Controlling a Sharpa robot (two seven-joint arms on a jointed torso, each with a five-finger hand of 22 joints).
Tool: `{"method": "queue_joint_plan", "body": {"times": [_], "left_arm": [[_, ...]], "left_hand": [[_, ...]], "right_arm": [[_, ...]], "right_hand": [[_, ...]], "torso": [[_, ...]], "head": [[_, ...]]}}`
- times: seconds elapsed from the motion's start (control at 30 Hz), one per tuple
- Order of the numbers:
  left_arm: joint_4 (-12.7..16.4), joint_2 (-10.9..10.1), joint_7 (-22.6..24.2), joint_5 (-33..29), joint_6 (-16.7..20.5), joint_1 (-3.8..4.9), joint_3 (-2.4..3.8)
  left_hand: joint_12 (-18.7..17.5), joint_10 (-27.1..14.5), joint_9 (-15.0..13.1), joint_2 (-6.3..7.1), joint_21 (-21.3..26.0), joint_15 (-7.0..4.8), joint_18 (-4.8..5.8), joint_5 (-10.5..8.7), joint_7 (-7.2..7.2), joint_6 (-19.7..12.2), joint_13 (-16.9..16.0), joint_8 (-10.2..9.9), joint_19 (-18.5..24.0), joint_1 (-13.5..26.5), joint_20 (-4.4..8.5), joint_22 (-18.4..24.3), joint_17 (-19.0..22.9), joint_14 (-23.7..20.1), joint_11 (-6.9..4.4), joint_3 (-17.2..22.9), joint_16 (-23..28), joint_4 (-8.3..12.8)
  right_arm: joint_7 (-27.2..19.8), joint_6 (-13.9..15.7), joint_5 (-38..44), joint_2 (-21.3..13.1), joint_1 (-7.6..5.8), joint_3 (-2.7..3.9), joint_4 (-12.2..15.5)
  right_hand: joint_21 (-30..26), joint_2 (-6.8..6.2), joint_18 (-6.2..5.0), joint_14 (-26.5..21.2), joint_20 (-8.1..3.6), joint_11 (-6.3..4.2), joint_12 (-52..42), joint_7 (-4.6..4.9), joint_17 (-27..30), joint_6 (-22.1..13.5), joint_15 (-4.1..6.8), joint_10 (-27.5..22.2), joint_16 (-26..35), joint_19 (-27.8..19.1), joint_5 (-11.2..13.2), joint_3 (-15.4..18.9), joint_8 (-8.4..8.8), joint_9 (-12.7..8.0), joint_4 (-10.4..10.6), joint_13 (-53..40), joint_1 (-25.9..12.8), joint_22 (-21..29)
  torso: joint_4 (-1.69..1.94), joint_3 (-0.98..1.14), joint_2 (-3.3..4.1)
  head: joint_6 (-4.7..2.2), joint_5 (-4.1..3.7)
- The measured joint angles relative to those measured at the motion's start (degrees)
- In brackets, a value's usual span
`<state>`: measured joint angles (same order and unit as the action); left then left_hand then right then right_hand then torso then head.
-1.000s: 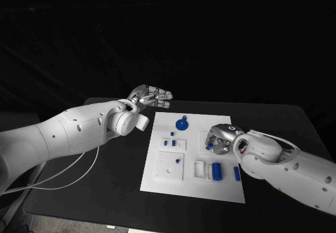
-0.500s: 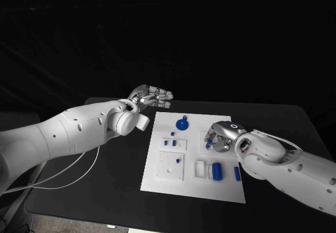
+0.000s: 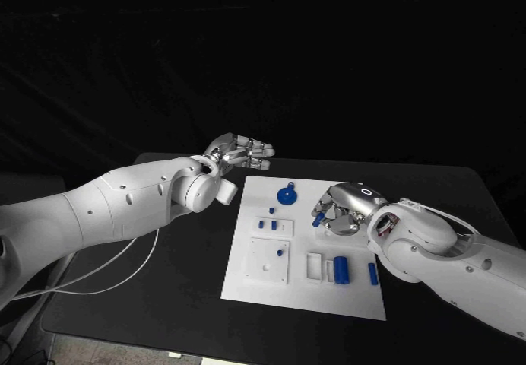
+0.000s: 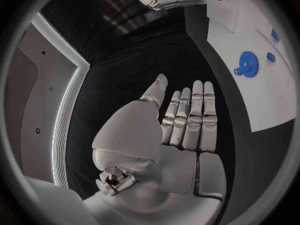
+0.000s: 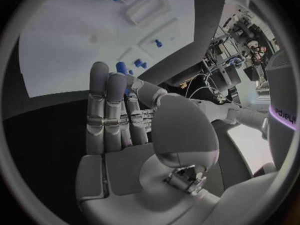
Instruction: Assemble the parts on the task board
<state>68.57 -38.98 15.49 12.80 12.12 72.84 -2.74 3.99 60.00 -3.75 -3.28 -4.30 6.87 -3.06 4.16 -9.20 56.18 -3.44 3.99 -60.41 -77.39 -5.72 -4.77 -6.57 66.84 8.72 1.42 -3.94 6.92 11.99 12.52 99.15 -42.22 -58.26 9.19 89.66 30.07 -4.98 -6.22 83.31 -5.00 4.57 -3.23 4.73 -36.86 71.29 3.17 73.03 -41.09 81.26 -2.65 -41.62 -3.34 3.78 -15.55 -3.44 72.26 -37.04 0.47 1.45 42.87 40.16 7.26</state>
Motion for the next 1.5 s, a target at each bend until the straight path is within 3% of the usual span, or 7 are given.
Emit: {"method": "queue_joint_plan", "body": {"times": [0.2, 0.37, 0.53, 0.87, 1.17, 1.5], "left_arm": [[-0.08, 0.36, -0.05, 0.00, -0.04, 0.00, 0.00], [-0.14, 0.83, -0.09, 0.00, -0.11, 0.00, 0.00], [-0.34, 1.35, -0.11, 0.01, -0.22, -0.01, 0.00], [-0.61, 1.98, -0.13, 0.02, -0.50, -0.03, 0.00], [-0.78, 2.27, -0.20, 0.02, -0.76, -0.06, 0.00], [-0.83, 2.26, -0.28, 0.03, -0.95, -0.08, -0.02]], "left_hand": [[0.00, 0.00, 0.00, 0.00, 0.00, 0.00, 0.00, 0.00, 0.00, 0.00, 0.00, 0.00, 0.00, 0.00, 0.00, 0.00, 0.00, 0.00, 0.00, 0.00, 0.00, 0.00], [0.00, 0.00, 0.00, 0.00, 0.00, 0.00, 0.00, 0.00, 0.00, 0.00, 0.00, 0.00, 0.00, 0.00, 0.00, 0.00, 0.00, 0.00, 0.00, 0.00, 0.00, 0.00], [0.00, 0.00, 0.00, 0.00, 0.00, 0.00, 0.00, 0.00, 0.00, 0.00, 0.00, 0.00, 0.00, 0.00, 0.00, 0.00, 0.00, 0.00, 0.00, 0.00, 0.00, 0.00], [0.00, 0.00, 0.00, 0.00, 0.00, 0.00, 0.00, 0.00, 0.00, 0.00, 0.00, 0.00, 0.00, 0.00, 0.00, 0.00, 0.00, 0.00, 0.00, 0.00, 0.00, 0.00], [0.00, 0.00, 0.00, 0.00, 0.00, 0.00, 0.00, 0.00, 0.00, 0.00, 0.00, 0.00, 0.00, 0.00, 0.00, 0.00, 0.00, 0.00, 0.00, 0.00, 0.00, 0.00], [0.00, 0.00, 0.00, 0.00, 0.00, 0.00, 0.00, 0.00, 0.00, 0.00, 0.00, 0.00, 0.00, 0.00, 0.00, 0.00, 0.00, 0.00, 0.00, 0.00, 0.00, 0.00]], "right_arm": [[-0.23, -0.15, 0.08, 1.65, -0.02, -0.47, 1.08], [-0.33, -0.23, 0.70, 3.73, 0.02, -1.86, 1.25], [-0.40, -0.25, 1.78, 6.34, 0.14, -3.76, 1.30], [-0.51, -0.15, 4.09, 10.74, 1.66, -6.73, 0.60], [-0.28, 0.57, 6.08, 12.63, 3.34, -7.48, -1.13], [0.17, 1.07, 7.49, 13.09, 3.98, -7.59, -2.16]], "right_hand": [[0.00, -0.01, -0.01, 0.00, 0.01, -0.01, 0.04, -0.01, -0.06, 0.00, 0.00, 0.00, 0.22, 0.00, 0.00, 0.00, 0.02, -0.01, 0.00, 0.00, 0.00, -0.16], [-0.18, -0.01, -0.02, 0.00, 0.01, -0.02, 0.01, 0.03, -0.13, 0.03, 0.00, 0.00, 0.23, 0.00, 0.00, 0.01, 0.03, 0.02, -0.01, 0.02, 0.00, -0.36], [-0.23, -0.02, -0.02, 0.00, 0.01, -0.08, -0.21, 0.18, -0.13, 0.20, 0.00, 0.05, 0.26, 0.00, 0.01, -0.22, 0.04, 0.07, -0.26, 0.02, 0.00, -0.58], [-0.23, -0.17, -0.03, 0.00, 0.02, -0.09, -0.23, 0.19, -0.19, 0.20, -0.01, 0.05, 0.27, 0.00, -0.24, -0.61, 0.04, 0.08, -0.18, 0.01, -0.15, -1.07], [-0.44, -0.27, -0.03, 0.01, 0.03, 0.12, -0.22, -0.01, -0.23, 0.39, -0.01, 0.30, 0.27, 0.01, -0.24, -0.77, -0.15, 0.06, -0.34, 0.00, -0.23, -1.33], [-0.44, -0.40, -0.02, 0.01, 0.03, 0.02, -0.20, -0.01, -0.23, 0.39, -0.01, 0.40, 0.27, 0.01, -0.24, -0.95, -0.15, 0.05, -0.22, -0.01, -0.24, -1.64]], "torso": [[-0.01, 0.01, -0.04], [-0.03, 0.00, -0.09], [-0.05, 0.00, -0.12], [0.03, -0.03, -0.12], [0.08, -0.03, -0.08], [0.03, -0.01, -0.07]], "head": [[-0.19, 0.47], [-0.26, 1.10], [0.05, 1.83], [0.54, 2.54], [0.87, 3.02], [1.16, 3.31]]}}
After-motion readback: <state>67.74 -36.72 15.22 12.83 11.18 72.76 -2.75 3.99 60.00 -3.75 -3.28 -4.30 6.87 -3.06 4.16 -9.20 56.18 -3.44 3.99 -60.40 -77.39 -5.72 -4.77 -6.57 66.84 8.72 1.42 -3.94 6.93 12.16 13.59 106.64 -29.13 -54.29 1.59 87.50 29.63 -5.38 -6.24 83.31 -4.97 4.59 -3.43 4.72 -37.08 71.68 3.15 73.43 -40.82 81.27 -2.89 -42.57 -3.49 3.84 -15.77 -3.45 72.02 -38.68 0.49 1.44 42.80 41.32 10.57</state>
